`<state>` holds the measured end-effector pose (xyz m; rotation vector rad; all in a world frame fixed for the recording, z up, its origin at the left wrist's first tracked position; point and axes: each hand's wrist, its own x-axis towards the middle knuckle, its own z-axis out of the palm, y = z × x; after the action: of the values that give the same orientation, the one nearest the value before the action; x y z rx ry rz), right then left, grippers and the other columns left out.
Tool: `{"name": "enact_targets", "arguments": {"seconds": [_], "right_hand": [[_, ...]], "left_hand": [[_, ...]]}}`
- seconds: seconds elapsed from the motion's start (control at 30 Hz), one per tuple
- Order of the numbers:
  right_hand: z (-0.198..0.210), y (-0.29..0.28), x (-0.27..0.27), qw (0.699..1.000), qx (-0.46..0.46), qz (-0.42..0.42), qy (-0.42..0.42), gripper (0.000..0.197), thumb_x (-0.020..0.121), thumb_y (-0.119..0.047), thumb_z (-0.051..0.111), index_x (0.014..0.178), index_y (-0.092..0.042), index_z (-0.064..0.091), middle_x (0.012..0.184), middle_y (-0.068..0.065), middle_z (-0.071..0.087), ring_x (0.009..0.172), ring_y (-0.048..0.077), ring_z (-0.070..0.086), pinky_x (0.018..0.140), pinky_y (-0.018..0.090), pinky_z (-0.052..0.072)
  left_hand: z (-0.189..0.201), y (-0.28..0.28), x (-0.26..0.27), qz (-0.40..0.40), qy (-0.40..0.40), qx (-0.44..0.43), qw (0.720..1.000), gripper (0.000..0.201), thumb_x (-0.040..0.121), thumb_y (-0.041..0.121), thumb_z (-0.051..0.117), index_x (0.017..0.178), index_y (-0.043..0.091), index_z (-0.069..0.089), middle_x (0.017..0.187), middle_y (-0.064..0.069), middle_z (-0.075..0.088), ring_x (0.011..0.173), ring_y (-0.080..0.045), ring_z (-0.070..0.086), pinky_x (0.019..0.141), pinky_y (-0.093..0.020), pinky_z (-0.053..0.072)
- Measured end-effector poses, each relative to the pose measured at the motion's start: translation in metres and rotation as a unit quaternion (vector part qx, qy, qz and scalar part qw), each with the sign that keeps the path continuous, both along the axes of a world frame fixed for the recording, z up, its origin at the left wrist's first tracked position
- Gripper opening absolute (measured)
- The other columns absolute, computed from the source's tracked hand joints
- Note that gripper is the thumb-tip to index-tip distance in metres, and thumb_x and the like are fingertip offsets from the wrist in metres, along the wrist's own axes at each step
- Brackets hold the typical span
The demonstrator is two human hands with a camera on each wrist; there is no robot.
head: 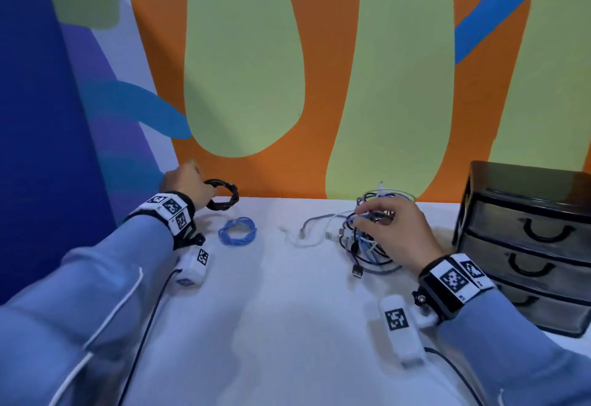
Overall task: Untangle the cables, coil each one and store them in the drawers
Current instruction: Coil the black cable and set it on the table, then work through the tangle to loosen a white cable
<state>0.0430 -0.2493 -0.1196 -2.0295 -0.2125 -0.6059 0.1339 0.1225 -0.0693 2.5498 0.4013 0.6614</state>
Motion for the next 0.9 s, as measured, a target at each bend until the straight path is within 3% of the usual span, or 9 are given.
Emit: {"name": "enact_targets", "arguments": {"seconds": [0.1,0.2,0.3,0.4,0.53,0.63,0.73,0.83,0.9], "right_hand": [[-0.001,0.005,-0.003,0.998,0.040,0.035,-0.020,0.011,0.092,-0.008,0.077,0.090,-0.018,0.081,0.097,-0.009,0.076,0.086,-0.002,0.070,0.075,0.010,0.050],[-0.004,0.009,-0.003,0.994,0.083,0.067,-0.021,0.014,0.091,-0.004,0.076,0.092,-0.016,0.081,0.101,-0.004,0.077,0.089,0.005,0.073,0.081,0.017,0.053],[-0.004,0.011,-0.004,0.993,0.093,0.066,-0.025,0.014,0.092,-0.006,0.076,0.093,-0.019,0.082,0.101,-0.007,0.078,0.092,0.008,0.073,0.085,0.024,0.056],[-0.001,0.010,-0.006,0.992,0.112,0.056,-0.025,0.013,0.093,-0.007,0.075,0.096,-0.018,0.081,0.097,-0.009,0.078,0.094,0.007,0.073,0.088,0.026,0.056],[0.003,0.010,-0.007,0.991,0.130,0.038,-0.008,0.020,0.091,-0.008,0.075,0.098,-0.025,0.081,0.089,-0.005,0.075,0.083,0.008,0.071,0.079,0.025,0.055],[0.008,0.006,-0.010,0.990,0.139,0.022,-0.020,0.023,0.090,-0.003,0.071,0.096,-0.022,0.081,0.072,-0.004,0.062,0.064,0.006,0.056,0.066,0.017,0.047],[0.012,0.003,-0.013,0.988,0.154,0.011,-0.029,0.024,0.088,0.000,0.070,0.101,-0.019,0.079,0.056,-0.010,0.048,0.053,0.008,0.044,0.060,0.013,0.044],[0.014,0.003,-0.015,0.987,0.157,0.025,-0.024,0.033,0.084,0.003,0.072,0.107,-0.020,0.076,0.060,0.003,0.050,0.050,0.013,0.044,0.055,0.017,0.043],[0.013,0.005,-0.014,0.988,0.152,0.030,-0.023,0.034,0.083,0.002,0.072,0.108,-0.021,0.076,0.063,0.007,0.052,0.051,0.015,0.046,0.055,0.020,0.044]], "left_hand": [[-0.011,0.019,0.010,0.037,0.097,0.054,0.993,0.027,0.085,0.027,0.084,0.091,0.007,0.067,0.086,-0.013,0.068,0.079,-0.033,0.065,0.059,-0.032,0.044],[-0.017,0.020,0.013,0.034,0.202,0.075,0.976,0.035,0.086,0.031,0.084,0.100,0.002,0.071,0.082,-0.011,0.066,0.076,-0.029,0.064,0.057,-0.031,0.045],[-0.014,0.012,0.011,0.018,0.228,0.068,0.971,0.032,0.088,0.027,0.083,0.100,0.000,0.070,0.082,-0.012,0.069,0.074,-0.028,0.064,0.057,-0.030,0.047],[0.000,-0.002,0.000,0.007,0.189,0.092,0.978,0.030,0.087,0.030,0.082,0.084,0.004,0.068,0.082,-0.014,0.070,0.074,-0.029,0.066,0.059,-0.030,0.048],[0.026,-0.051,-0.029,-0.131,0.064,0.065,0.987,0.027,0.089,0.044,0.081,0.090,0.019,0.071,0.094,-0.003,0.072,0.091,-0.027,0.065,0.077,-0.035,0.050],[0.035,-0.100,-0.049,-0.277,0.104,0.002,0.955,0.026,0.090,0.047,0.081,0.098,0.023,0.075,0.102,0.004,0.069,0.098,-0.018,0.063,0.083,-0.035,0.050],[0.032,-0.138,-0.057,-0.359,0.143,-0.007,0.922,0.025,0.095,0.044,0.076,0.112,0.025,0.077,0.117,0.003,0.071,0.110,-0.019,0.064,0.091,-0.034,0.050],[0.016,-0.168,-0.055,-0.383,0.155,0.008,0.910,0.036,0.101,0.034,0.070,0.132,0.016,0.071,0.131,-0.002,0.069,0.122,-0.022,0.062,0.105,-0.034,0.047],[0.002,-0.181,-0.051,-0.405,0.146,-0.038,0.902,0.029,0.102,0.030,0.069,0.123,0.009,0.075,0.122,-0.007,0.075,0.112,-0.024,0.069,0.103,-0.038,0.054]]}}
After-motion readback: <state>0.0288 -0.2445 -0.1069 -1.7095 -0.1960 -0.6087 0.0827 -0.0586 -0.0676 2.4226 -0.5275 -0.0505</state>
